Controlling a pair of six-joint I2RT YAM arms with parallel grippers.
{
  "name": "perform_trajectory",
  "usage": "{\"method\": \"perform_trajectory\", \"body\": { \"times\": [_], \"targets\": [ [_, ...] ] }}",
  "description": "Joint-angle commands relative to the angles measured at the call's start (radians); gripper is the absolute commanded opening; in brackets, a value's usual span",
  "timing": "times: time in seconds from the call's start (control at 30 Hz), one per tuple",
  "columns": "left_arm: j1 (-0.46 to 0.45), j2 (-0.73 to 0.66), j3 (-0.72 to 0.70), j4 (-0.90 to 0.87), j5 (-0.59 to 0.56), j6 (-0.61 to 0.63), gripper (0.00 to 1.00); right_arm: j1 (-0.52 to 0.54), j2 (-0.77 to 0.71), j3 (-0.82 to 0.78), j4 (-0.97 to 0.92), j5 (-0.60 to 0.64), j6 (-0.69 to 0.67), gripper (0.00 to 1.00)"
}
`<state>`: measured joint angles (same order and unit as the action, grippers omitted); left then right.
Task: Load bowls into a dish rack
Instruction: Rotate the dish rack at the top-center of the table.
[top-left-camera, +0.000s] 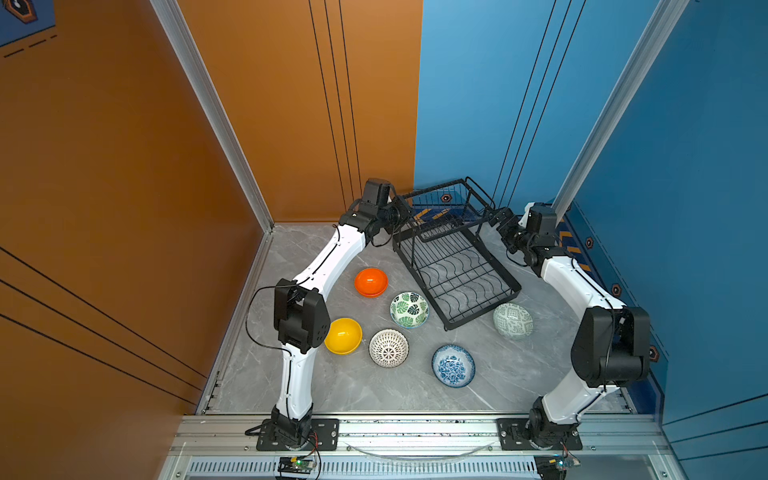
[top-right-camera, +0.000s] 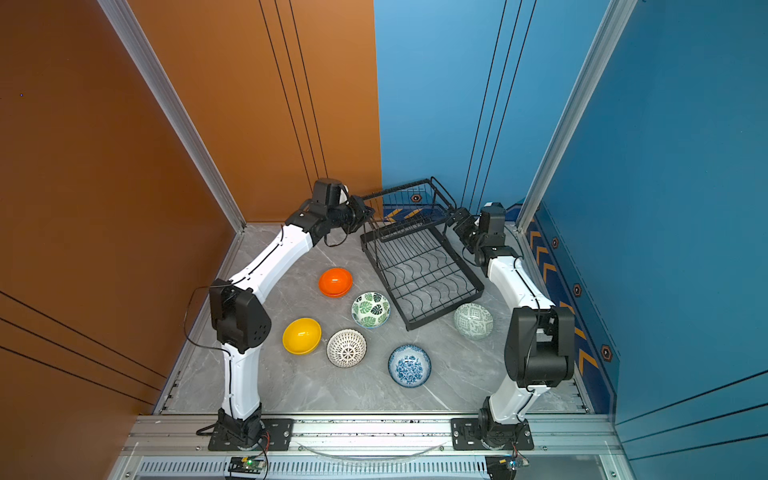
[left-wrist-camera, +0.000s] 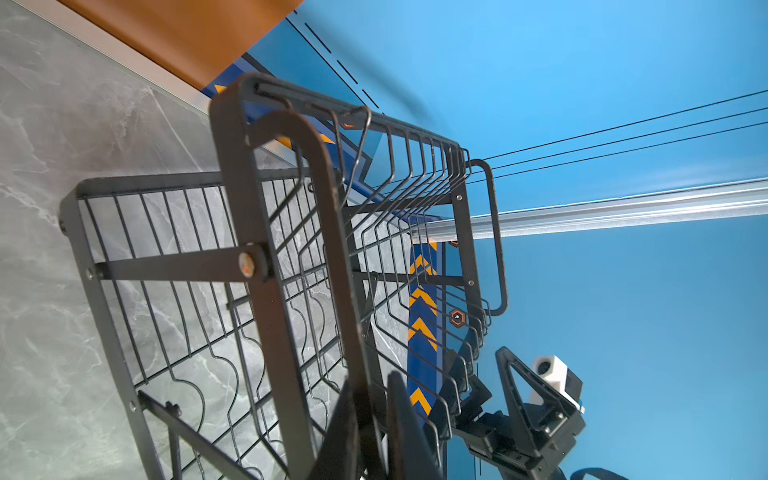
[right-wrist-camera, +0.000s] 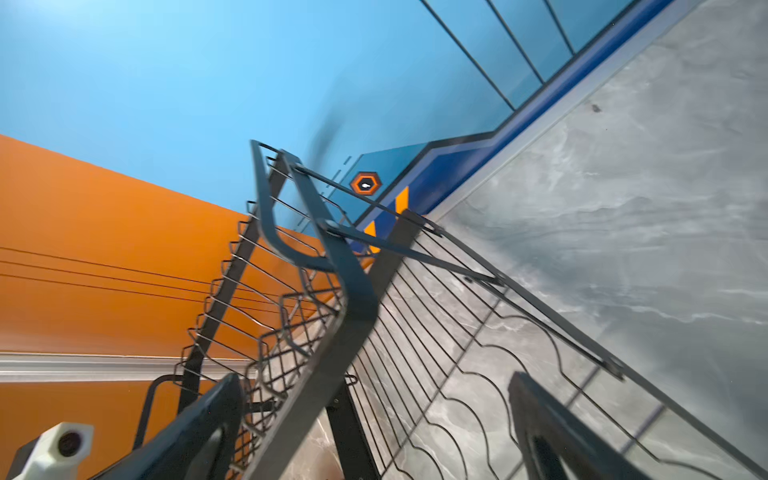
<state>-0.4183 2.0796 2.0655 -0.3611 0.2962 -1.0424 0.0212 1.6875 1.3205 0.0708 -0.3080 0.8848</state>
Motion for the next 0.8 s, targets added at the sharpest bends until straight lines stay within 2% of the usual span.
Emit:
{"method": "perform_trajectory", "body": {
  "times": [0.0,0.13,0.5,0.57,0.63,0.73,0.77],
  "targets": [
    [-0.005,-0.052,-0.025,0.039,-0.026,0.262,0.0,0.011,-0.022,0.028,0.061,-0.06,0.026,1.0],
    [-0.004,-0.06,-0.022,0.039,-0.021,0.255,0.0,0.023,0.015,0.063,0.069,-0.1,0.042,1.0],
    [-0.025,-0.157,-0.118,0.04,-0.068,0.266,0.0,0.097,0.115,0.187,0.01,-0.117,-0.007,1.0],
    [-0.031,-0.164,-0.131,0.041,-0.074,0.271,0.03,0.105,0.125,0.202,-0.006,-0.12,-0.02,1.0],
    [-0.031,-0.164,-0.139,0.04,-0.075,0.271,0.13,0.109,0.126,0.212,-0.035,-0.108,-0.04,1.0],
    [-0.031,-0.165,-0.148,0.041,-0.079,0.275,0.12,0.106,0.109,0.213,-0.081,-0.084,-0.076,1.0],
    [-0.03,-0.166,-0.15,0.041,-0.082,0.278,0.16,0.102,0.1,0.211,-0.098,-0.075,-0.089,1.0]
  ]
}}
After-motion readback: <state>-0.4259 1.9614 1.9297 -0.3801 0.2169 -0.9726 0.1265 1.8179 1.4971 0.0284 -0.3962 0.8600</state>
